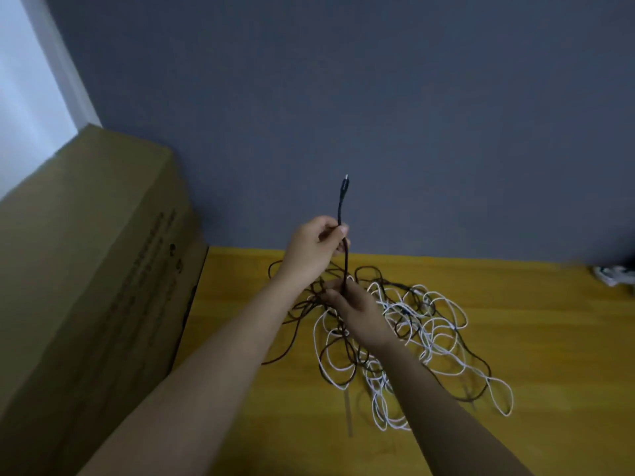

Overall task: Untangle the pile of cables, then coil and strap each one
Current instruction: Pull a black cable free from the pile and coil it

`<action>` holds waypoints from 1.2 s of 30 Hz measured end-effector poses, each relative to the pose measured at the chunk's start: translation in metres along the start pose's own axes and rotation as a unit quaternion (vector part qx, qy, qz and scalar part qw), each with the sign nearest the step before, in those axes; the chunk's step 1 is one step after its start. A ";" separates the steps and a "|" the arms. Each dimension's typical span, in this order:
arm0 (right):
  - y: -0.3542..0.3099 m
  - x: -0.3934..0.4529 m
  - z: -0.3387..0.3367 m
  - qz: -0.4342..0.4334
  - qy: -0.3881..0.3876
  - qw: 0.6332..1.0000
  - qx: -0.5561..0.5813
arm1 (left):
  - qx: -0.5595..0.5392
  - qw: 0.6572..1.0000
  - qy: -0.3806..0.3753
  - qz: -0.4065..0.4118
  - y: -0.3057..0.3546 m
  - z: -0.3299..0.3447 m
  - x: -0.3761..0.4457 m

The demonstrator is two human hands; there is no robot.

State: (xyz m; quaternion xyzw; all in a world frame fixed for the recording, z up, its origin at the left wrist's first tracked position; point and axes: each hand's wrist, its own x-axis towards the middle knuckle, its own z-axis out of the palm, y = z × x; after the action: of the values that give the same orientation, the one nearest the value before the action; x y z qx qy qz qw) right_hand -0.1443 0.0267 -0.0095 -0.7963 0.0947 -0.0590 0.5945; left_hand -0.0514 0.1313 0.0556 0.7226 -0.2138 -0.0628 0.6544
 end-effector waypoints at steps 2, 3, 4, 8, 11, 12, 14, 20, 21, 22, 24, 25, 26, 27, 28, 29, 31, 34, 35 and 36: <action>-0.007 -0.003 -0.005 -0.004 0.052 0.998 -0.021 | -0.023 0.999 0.027 0.015 0.018 0.000 0.009; -0.015 -0.004 -0.010 -0.013 0.078 0.996 -0.042 | -0.009 0.999 0.039 0.028 0.027 0.000 0.012; -0.023 -0.004 -0.016 -0.023 0.098 0.993 -0.055 | 0.014 0.998 0.050 0.038 0.035 -0.001 0.015; -0.077 0.006 -0.045 -0.074 0.208 0.975 0.005 | 0.117 0.990 0.059 0.058 0.068 -0.004 0.038; -0.136 0.022 -0.080 -0.111 0.224 0.967 -0.044 | 0.172 0.983 0.017 0.067 0.102 -0.001 0.061; -0.161 0.029 -0.094 -0.123 0.221 0.965 -0.076 | 0.185 0.979 0.015 0.077 0.116 0.000 0.069; -0.218 0.039 -0.121 -0.155 0.257 0.949 -0.092 | 0.206 0.971 0.022 0.116 0.147 0.001 0.085; -0.352 0.037 -0.157 -0.316 0.348 0.882 0.033 | 0.142 0.953 0.075 0.257 0.256 0.008 0.112; -0.355 0.037 -0.160 -0.329 0.357 0.872 0.056 | 0.108 0.959 0.063 0.254 0.266 0.009 0.114; -0.350 0.039 -0.163 -0.330 0.363 0.869 0.063 | 0.065 0.968 0.047 0.236 0.271 0.010 0.115; -0.319 0.047 -0.166 -0.267 0.349 0.898 0.020 | -0.021 0.980 0.030 0.195 0.267 0.009 0.114; -0.295 0.052 -0.167 -0.203 0.316 0.926 -0.031 | -0.026 0.982 0.034 0.184 0.259 0.009 0.112; -0.269 0.054 -0.167 -0.145 0.267 0.948 -0.091 | -0.013 0.984 0.038 0.172 0.249 0.008 0.110; -0.245 0.055 -0.166 -0.113 0.218 0.960 -0.137 | -0.004 0.987 0.034 0.158 0.240 0.008 0.108; -0.221 0.054 -0.164 -0.105 0.186 0.965 -0.150 | -0.001 0.990 0.020 0.140 0.231 0.008 0.104; -0.199 0.050 -0.160 -0.105 0.167 0.971 -0.137 | -0.005 0.993 0.001 0.120 0.221 0.008 0.100; -0.157 0.041 -0.146 -0.095 0.144 0.979 -0.112 | -0.026 0.995 -0.027 0.087 0.204 0.009 0.093; -0.117 0.028 -0.114 -0.022 0.068 0.991 -0.111 | -0.100 0.993 -0.047 0.043 0.184 0.011 0.084; -0.122 0.027 -0.107 -0.010 0.072 0.994 -0.082 | -0.131 0.990 -0.053 0.030 0.180 0.011 0.082; -0.137 0.030 -0.104 -0.016 0.106 0.994 -0.023 | -0.158 0.986 -0.056 0.019 0.178 0.010 0.081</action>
State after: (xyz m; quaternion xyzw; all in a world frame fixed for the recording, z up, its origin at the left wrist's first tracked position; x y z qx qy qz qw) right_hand -0.1259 -0.0396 0.1511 -0.8003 0.1461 -0.1501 0.5618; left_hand -0.0229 0.0812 0.2424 0.6015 -0.2513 -0.1234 0.7482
